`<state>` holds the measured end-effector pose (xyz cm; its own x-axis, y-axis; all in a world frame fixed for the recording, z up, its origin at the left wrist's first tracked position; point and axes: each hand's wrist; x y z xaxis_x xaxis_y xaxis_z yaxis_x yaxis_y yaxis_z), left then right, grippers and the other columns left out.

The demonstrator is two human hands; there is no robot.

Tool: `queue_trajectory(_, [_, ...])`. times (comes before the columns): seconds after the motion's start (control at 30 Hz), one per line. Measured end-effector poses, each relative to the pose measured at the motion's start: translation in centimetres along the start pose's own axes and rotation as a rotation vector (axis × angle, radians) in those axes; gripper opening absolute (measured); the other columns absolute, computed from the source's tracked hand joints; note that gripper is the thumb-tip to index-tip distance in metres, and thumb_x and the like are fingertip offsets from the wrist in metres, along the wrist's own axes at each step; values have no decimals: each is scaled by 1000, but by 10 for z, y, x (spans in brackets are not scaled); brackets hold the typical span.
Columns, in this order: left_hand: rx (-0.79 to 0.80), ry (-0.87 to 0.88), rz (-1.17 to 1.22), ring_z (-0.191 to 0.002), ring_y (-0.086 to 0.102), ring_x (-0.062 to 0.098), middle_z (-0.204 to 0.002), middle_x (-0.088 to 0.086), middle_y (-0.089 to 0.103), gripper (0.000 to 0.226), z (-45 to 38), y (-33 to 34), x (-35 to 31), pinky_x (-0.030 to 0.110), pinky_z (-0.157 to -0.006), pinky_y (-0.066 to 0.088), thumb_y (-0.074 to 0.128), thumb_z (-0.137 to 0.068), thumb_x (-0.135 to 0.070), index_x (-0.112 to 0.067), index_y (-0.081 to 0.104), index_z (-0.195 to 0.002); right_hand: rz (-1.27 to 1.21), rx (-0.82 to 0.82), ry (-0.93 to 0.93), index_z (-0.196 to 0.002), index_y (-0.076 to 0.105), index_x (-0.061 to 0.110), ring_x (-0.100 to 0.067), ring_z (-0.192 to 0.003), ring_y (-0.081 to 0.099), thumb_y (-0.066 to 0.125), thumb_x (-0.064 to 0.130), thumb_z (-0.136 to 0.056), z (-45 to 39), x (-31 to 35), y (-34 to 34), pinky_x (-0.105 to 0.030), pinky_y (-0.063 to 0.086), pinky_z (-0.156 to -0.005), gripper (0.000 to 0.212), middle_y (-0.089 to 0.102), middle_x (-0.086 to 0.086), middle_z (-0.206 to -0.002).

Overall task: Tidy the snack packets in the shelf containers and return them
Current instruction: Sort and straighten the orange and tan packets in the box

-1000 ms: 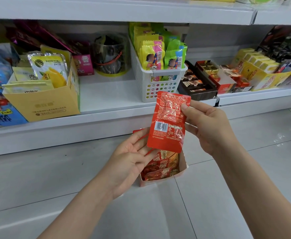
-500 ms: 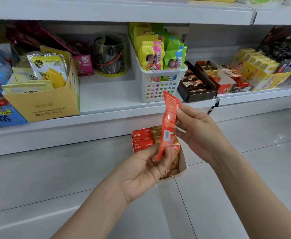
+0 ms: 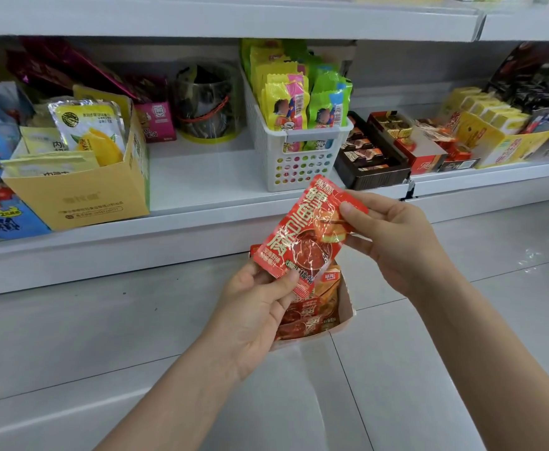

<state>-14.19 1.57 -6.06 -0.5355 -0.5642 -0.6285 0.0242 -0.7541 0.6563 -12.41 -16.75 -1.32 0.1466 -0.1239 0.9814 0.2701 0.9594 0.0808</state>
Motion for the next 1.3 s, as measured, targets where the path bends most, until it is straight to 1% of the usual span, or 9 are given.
queue_trajectory(0.2, [-104,104,26,-98,73,16,-105,5,76,24,-11,-6,-7,23,-73,60,66,-86,-3,-9,66,-110,-107,28,116,-117,63,11,-25,-90,75,68,7,-90,3,-19,2,-38,63,-73,28,75,-13,-99])
queue_trajectory(0.3, [-162,171,129,-96,74,14,-105,6,76,20,-18,-11,-17,22,-68,59,67,-89,-14,-11,66,-108,79,115,111,-116,63,21,-25,-91,75,75,7,-84,11,-35,7,-41,62,-75,37,75,-11,-100])
queue_trajectory(0.53, [-271,363,-310,-83,75,12,-89,-2,78,5,-35,-20,-9,21,-64,57,68,-92,-12,-15,70,-96,503,168,-10,-105,69,31,-5,-83,73,81,23,-81,6,-59,16,-28,59,-74,28,76,13,-89])
queue_trajectory(0.67, [-258,487,-556,-74,74,7,-78,-10,77,11,-49,-34,-18,17,-60,54,73,-87,-10,-21,71,-83,777,126,-107,-107,73,27,5,-91,66,67,25,-94,2,-83,5,-17,54,-82,15,71,20,-95])
queue_trajectory(0.8, [-208,472,-688,-72,74,6,-78,-11,77,11,-52,-43,-9,14,-57,54,76,-85,-14,-24,73,-83,864,230,-120,-108,73,31,13,-85,61,60,27,-98,10,-106,-1,-2,44,-72,17,67,26,-92])
queue_trajectory(0.97, [-205,373,-793,-79,74,9,-84,-8,78,8,-51,-56,12,27,-71,59,76,-86,-17,-25,75,-87,875,246,-50,-62,65,45,2,-60,60,61,39,-96,16,-111,-16,-12,43,-56,35,63,22,-60])
queue_trajectory(1.13, [-208,349,-850,-83,73,8,-87,-8,77,8,-58,-59,18,30,-76,59,72,-90,-21,-28,70,-87,777,206,74,-84,75,19,-30,-85,71,59,40,-97,14,-111,-29,-50,57,-83,30,75,-9,-83])
queue_trajectory(1.2, [-71,230,-926,-93,72,8,-98,-11,74,11,-58,-57,25,32,-82,59,64,-96,-23,-33,65,-95,732,264,107,-87,76,20,-30,-88,72,60,39,-96,16,-115,-28,-53,56,-86,27,75,-9,-88])
queue_trajectory(1.3, [109,83,-957,-90,69,3,-103,-16,70,28,-53,-59,33,21,-66,54,53,-101,-21,-48,61,-99,645,255,110,-87,76,27,-19,-87,73,66,36,-93,17,-120,-25,-48,58,-86,15,76,1,-87])
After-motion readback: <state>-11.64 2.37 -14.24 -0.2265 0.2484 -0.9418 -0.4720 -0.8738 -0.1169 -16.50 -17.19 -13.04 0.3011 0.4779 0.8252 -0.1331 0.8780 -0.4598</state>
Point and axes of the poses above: each hand's wrist, its own z-axis away from the middle knuckle, its own y-axis out of the palm, x = y × z
